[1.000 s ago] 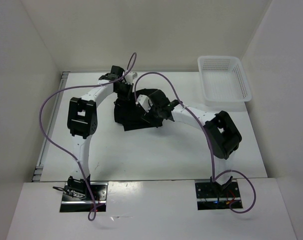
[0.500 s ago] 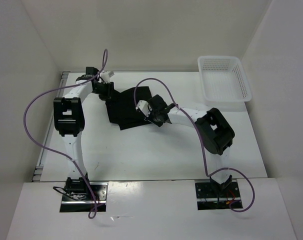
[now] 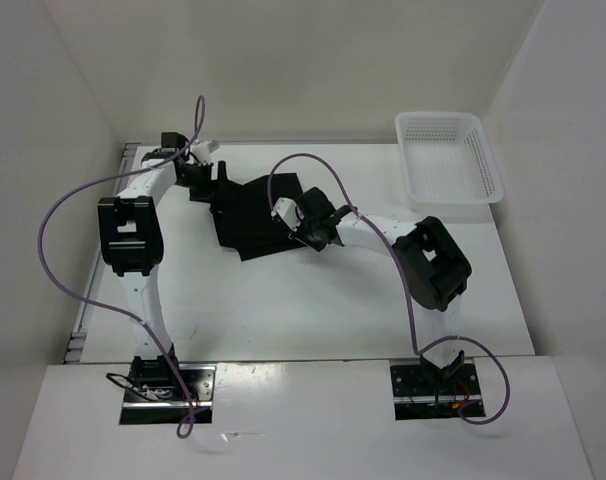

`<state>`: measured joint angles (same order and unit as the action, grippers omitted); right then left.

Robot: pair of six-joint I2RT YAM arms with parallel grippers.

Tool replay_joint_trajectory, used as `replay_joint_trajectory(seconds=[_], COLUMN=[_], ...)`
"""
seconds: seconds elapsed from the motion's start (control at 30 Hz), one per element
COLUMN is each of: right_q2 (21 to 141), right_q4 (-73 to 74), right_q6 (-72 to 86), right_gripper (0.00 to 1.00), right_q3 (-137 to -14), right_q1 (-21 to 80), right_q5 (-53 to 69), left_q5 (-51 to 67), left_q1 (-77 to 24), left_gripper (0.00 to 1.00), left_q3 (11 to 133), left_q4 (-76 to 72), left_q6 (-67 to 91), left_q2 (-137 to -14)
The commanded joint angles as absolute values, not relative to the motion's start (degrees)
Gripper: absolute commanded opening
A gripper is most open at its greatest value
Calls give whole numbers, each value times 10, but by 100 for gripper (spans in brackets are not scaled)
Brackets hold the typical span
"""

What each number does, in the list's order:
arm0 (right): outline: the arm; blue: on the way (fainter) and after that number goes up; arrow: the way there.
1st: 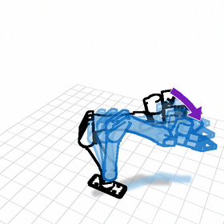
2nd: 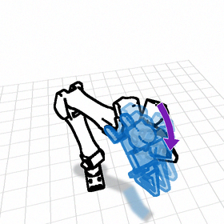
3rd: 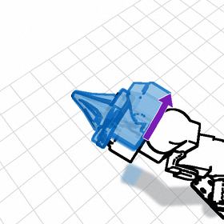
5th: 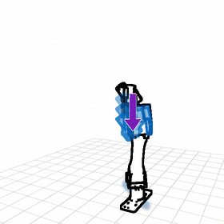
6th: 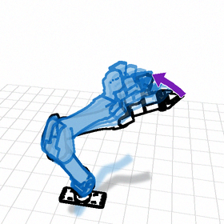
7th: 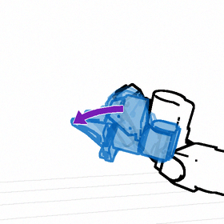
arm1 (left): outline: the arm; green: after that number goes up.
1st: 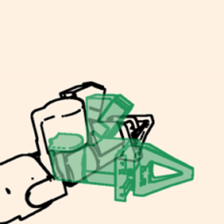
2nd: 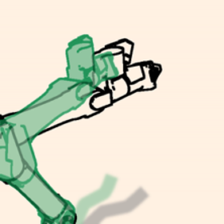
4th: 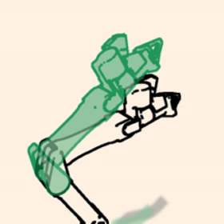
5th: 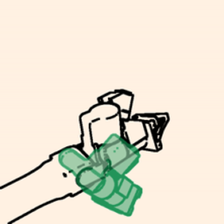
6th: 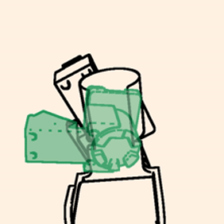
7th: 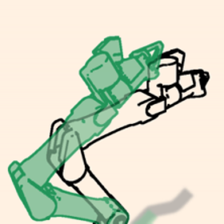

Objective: Fold and stack the shorts
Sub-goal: Fold the shorts

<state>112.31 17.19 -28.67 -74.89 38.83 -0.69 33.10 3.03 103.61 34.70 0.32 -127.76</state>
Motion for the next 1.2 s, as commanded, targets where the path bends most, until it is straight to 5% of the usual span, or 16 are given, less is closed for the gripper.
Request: replay_joint_trajectory(seconds=[0.0, 0.13, 0.5, 0.83, 1.17], right_q2=[1069, 1053, 1182, 1188, 1119], right_q4=[161, 167, 119, 149, 174], right_q6=[-267, -249, -193, -173, -127], right_gripper=[27, 31, 31, 31, 31], right_q3=[-762, -767, -888, -830, -745], right_q1=[387, 387, 376, 381, 414], right_q5=[-6, 6, 0, 40, 80], left_q5=[338, 346, 330, 341, 294], left_q1=[51, 51, 25, 18, 18], left_gripper=[88, 97, 90, 36, 50], left_q3=[1055, 1031, 876, 858, 803], left_q4=[373, 409, 384, 376, 424], left_q6=[0, 0, 0, 0, 0], left_q2=[-1207, -1182, -1173, -1195, -1159])
